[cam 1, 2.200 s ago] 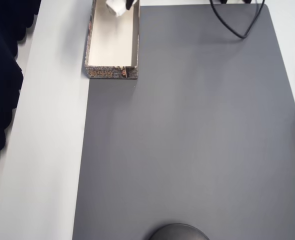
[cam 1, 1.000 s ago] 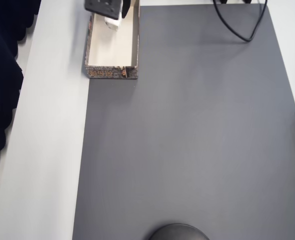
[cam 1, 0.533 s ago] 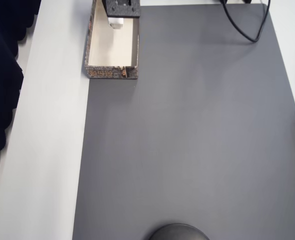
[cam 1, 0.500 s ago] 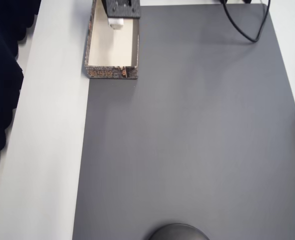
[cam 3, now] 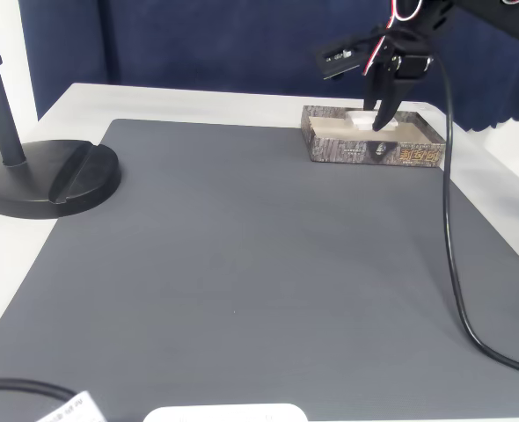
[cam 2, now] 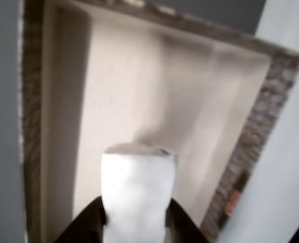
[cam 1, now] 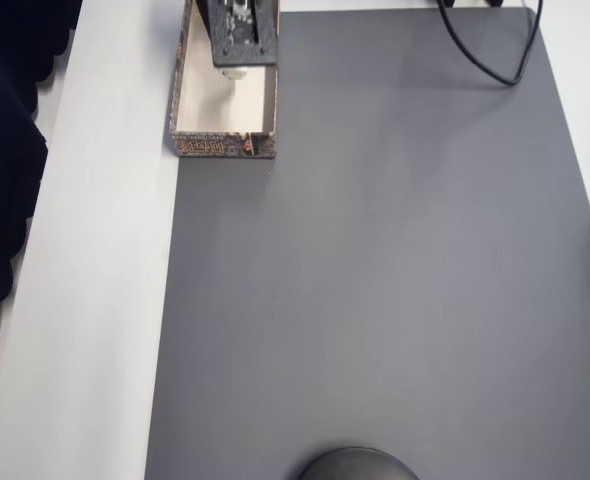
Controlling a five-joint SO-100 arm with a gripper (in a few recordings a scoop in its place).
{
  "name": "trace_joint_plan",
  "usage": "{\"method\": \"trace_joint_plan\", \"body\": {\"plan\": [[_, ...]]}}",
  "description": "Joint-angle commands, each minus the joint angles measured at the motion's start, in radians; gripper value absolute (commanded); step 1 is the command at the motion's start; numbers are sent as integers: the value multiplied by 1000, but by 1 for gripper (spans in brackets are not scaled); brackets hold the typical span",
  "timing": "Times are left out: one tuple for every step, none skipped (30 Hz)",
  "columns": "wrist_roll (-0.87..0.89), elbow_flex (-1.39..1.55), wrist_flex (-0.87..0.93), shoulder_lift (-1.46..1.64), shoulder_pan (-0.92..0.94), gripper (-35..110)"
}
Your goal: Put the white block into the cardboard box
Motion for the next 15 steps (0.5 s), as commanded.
{"method": "trace_joint_plan", "body": {"plan": [[-15,-69,-32,14,-12,-1],[-18,-69,-35,11,-12,-1],[-21,-69,-35,9,-12,-1],[-28,-69,-35,6,-12,-1],[-37,-69,-32,5,-11,-1],[-40,-66,-32,5,-11,-1],[-40,-66,-32,2,-11,-1],[-38,-66,-32,-2,-11,-1],[-38,-66,-32,-5,-11,-1],[-38,-66,-34,-9,-11,-1],[-38,-66,-34,-12,-11,-1],[-38,-66,-34,-18,-12,-2],[-38,-64,-35,-23,-12,-2],[-38,-61,-37,-31,-14,-2],[-38,-63,-38,-35,-14,-2]]}}
